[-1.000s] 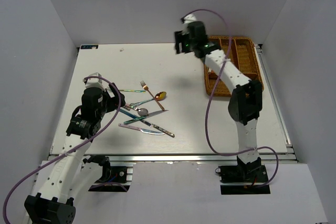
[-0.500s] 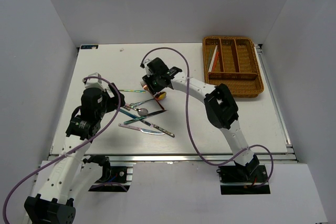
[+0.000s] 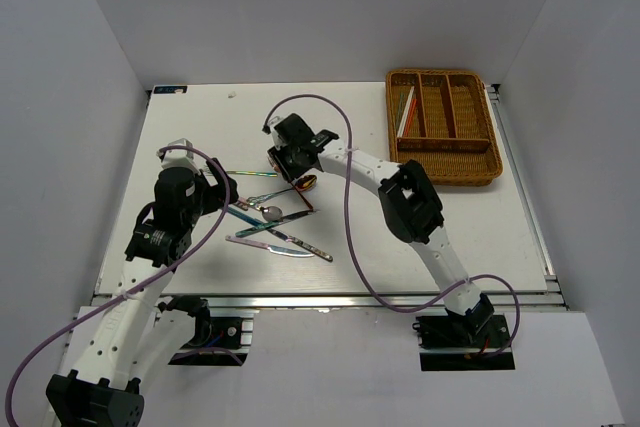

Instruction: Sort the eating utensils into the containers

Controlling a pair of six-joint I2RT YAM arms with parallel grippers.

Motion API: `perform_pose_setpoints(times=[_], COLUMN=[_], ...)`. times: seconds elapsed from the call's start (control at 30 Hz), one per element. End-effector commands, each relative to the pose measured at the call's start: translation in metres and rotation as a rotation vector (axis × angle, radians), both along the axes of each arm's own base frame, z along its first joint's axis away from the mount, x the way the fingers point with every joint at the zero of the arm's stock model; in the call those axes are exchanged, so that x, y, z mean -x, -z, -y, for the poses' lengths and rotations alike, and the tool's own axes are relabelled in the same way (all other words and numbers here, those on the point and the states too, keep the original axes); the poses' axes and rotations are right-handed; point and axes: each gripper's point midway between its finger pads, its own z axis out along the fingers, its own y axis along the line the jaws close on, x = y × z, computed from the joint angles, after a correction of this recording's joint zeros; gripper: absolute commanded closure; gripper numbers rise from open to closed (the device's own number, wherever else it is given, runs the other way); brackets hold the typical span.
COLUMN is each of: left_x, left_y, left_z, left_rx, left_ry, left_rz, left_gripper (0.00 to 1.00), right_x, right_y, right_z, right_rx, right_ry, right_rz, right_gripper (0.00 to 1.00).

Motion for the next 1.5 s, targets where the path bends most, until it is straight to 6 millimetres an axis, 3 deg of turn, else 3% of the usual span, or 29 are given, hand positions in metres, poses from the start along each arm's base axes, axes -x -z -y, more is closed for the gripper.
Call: perform_pose_setpoints(times=[0.0,0.33,0.4,0.5,0.53,0.6,0.67,0.77,0.8,0.83,0.87,0.9,0.97,1.0,1.07,1.1,1.17,1.2,1.23,1.27,1.3,1.33,1.37,1.47], left_x=[0.001,0.001,0.000,0.001,0.001,0.001,0.001,0.001,0.001,0.001,0.001,0.001,0.000,0.000,-0.001,-0.001,-0.002,-0.002,-0.003,-0.003,-0.004,-0.003,-0.004,-0.006], left_y=[-0.001,0.000,0.000,0.000,-0.001,-0.001,-0.001,-0.002,-0.002,-0.001,-0.002,-0.001,-0.001,0.001,0.004,0.006,0.008,0.008,0.007,0.007,0.008,0.009,0.012,0.018], left_z=[0.001,0.001,0.003,0.003,0.002,0.002,0.002,0.002,0.002,0.001,0.001,0.000,-0.001,-0.001,-0.003,-0.004,-0.004,-0.004,-0.005,-0.006,-0.009,-0.013,-0.016,-0.023], left_rx=[0.000,0.000,0.004,0.002,0.003,0.002,0.003,0.002,0.001,0.001,0.000,-0.001,-0.004,-0.008,-0.017,-0.018,-0.023,-0.024,-0.024,-0.027,-0.037,-0.044,-0.050,-0.072], left_ry=[0.002,0.007,0.014,0.015,0.013,0.012,0.012,0.011,0.009,0.007,0.003,0.002,-0.006,-0.008,-0.019,-0.021,-0.025,-0.027,-0.029,-0.033,-0.051,-0.067,-0.086,-0.127], left_rz=[0.009,0.005,0.007,0.008,0.009,0.011,0.012,0.012,0.013,0.011,0.013,0.012,0.010,0.001,-0.014,-0.020,-0.030,-0.031,-0.028,-0.029,-0.031,-0.043,-0.058,-0.093], left_gripper=[0.02,0.02,0.02,0.02,0.02,0.02,0.02,0.02,0.02,0.02,0.02,0.02,0.02,0.02,0.02,0.02,0.02,0.02,0.02,0.02,0.02,0.02,0.02,0.02], right_x=[-0.001,0.002,0.002,-0.003,-0.004,-0.009,-0.016,-0.028,-0.035,-0.040,-0.046,-0.064,-0.086,-0.109,-0.130,-0.148,-0.166,-0.178,-0.188,-0.198,-0.207,-0.216,-0.225,-0.248], right_y=[-0.004,0.017,0.018,0.011,0.007,-0.004,-0.030,-0.083,-0.113,-0.129,-0.143,-0.171,-0.185,-0.189,-0.189,-0.185,-0.183,-0.179,-0.178,-0.177,-0.166,-0.173,-0.171,-0.145], right_z=[-0.012,-0.016,-0.017,-0.018,-0.016,-0.019,-0.021,-0.019,-0.010,-0.003,0.008,0.038,0.077,0.123,0.169,0.211,0.249,0.278,0.291,0.319,0.331,0.340,0.361,0.389], right_rx=[-0.011,0.013,0.018,0.002,-0.004,-0.034,-0.074,-0.158,-0.199,-0.222,-0.235,-0.259,-0.249,-0.223,-0.174,-0.143,-0.122,-0.127,-0.140,-0.145,-0.140,-0.159,-0.159,-0.170], right_ry=[-0.025,-0.028,-0.026,0.004,0.016,0.038,0.065,0.135,0.182,0.210,0.243,0.311,0.386,0.463,0.515,0.576,0.618,0.652,0.666,0.707,0.728,0.742,0.793,0.850], right_rz=[0.018,0.008,0.015,0.036,0.046,0.074,0.116,0.180,0.212,0.228,0.246,0.288,0.316,0.325,0.345,0.352,0.382,0.385,0.403,0.404,0.391,0.414,0.427,0.429], right_gripper=[0.57,0.72,0.78,1.00,1.00,1.00,1.00,1.00,1.00,1.00,1.00,1.00,1.00,1.00,1.00,1.00,1.00,1.00,1.00,1.00,1.00,1.00,1.00,1.00])
